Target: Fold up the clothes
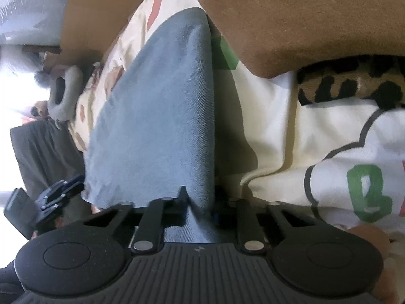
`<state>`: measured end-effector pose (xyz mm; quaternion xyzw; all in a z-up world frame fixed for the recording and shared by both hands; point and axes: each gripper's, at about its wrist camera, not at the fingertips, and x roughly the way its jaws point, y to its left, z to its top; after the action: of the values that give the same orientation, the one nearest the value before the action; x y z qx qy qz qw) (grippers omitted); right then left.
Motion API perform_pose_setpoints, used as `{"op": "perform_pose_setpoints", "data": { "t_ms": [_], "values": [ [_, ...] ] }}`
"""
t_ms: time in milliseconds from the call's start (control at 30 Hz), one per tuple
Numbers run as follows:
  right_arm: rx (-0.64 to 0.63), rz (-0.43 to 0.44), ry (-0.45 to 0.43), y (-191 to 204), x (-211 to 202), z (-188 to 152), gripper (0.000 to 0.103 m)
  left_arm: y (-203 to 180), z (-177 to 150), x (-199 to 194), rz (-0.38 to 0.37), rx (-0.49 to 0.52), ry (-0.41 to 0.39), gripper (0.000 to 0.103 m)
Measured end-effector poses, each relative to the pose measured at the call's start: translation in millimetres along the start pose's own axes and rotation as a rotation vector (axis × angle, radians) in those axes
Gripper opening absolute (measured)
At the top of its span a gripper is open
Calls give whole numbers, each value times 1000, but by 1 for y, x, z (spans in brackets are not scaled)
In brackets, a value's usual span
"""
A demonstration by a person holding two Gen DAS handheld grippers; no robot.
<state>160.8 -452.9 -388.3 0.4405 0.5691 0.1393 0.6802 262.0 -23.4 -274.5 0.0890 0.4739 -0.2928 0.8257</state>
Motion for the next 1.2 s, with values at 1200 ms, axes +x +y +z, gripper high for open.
{"op": "perform_pose_setpoints", "data": {
  "t_ms": [1200],
  "values": [
    [63,62,-115,72,-40,1,5,-34,-41,58,-26,-36,153,15]
  ]
}}
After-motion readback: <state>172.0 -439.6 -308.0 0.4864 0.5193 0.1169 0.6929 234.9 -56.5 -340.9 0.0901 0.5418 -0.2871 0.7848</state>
